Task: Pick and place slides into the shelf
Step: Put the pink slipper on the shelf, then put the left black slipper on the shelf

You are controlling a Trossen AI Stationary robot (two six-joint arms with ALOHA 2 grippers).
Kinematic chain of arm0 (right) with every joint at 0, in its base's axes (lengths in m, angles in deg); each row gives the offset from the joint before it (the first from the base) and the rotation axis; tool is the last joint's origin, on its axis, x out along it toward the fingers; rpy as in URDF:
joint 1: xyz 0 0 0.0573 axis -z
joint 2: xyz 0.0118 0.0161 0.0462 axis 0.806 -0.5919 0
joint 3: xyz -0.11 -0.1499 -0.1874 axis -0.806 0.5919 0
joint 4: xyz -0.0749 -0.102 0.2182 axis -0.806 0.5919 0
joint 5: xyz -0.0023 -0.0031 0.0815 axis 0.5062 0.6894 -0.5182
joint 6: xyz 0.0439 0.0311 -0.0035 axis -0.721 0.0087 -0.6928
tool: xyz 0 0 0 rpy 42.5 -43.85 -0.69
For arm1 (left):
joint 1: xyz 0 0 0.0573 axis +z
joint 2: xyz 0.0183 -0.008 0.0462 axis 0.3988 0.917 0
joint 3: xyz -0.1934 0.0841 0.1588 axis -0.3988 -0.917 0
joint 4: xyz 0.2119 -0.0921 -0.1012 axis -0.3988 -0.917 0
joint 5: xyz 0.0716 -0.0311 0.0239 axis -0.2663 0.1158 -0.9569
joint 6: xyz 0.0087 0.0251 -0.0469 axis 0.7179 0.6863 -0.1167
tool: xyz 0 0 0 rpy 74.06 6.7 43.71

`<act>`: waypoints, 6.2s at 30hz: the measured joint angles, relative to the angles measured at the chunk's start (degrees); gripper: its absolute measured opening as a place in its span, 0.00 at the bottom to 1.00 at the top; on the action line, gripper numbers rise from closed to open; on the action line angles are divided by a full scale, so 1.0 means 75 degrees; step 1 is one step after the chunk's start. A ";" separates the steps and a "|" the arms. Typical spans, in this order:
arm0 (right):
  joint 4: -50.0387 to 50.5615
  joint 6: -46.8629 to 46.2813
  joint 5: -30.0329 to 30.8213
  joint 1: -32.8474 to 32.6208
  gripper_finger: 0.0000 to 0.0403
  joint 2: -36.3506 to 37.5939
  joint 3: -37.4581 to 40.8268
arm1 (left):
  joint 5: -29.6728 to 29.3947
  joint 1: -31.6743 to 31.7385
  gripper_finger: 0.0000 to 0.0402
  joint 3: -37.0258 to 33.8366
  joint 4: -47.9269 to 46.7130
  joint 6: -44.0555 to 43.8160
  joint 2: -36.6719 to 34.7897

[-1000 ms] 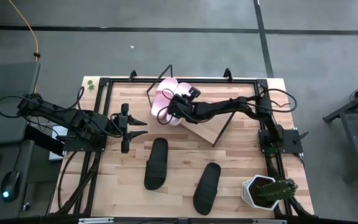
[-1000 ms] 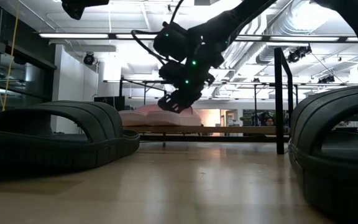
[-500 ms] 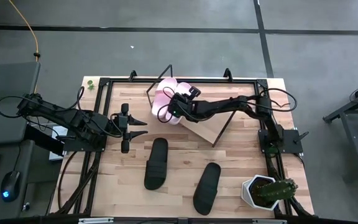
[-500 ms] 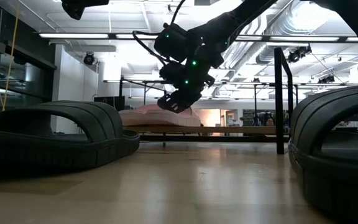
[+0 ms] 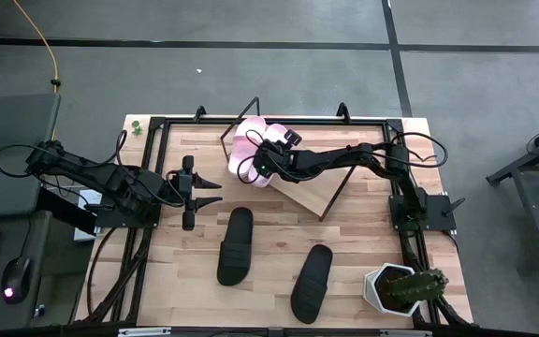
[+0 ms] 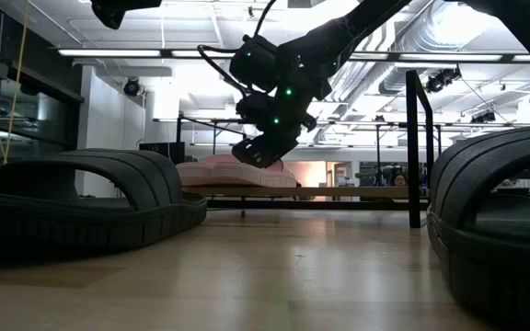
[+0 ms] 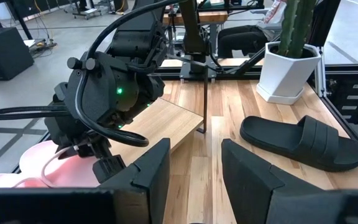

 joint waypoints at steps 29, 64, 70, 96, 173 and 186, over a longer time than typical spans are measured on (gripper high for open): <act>0.0048 -0.0044 0.0167 -0.0406 0.33 0.0000 0.0000 | 0.0000 0.0003 0.32 0.0000 0.0000 -0.0002 0.0003; 0.4008 -0.1093 -0.1724 -0.1729 0.33 0.0000 -0.2154 | 0.0002 0.0000 0.32 0.0000 -0.0067 0.0000 0.0000; 0.3998 -0.1334 -0.2084 -0.2182 0.33 0.0000 -0.2154 | 0.0001 0.0000 0.32 0.0000 -0.0070 0.0000 0.0003; 0.4516 -0.2324 -0.2895 -0.3659 0.33 0.0090 -0.2536 | 0.1940 0.0000 0.32 0.0000 -0.0475 -0.0106 0.0003; 0.0397 -0.0595 -0.7264 -0.2801 0.33 -0.0268 -0.1274 | 0.2874 0.0000 0.32 -0.0076 -0.1659 -0.0775 0.0029; 0.0289 -0.0511 -0.7226 -0.2789 0.33 -0.0457 -0.1279 | 0.2849 -0.0001 0.32 -0.0076 -0.1667 -0.0776 0.0029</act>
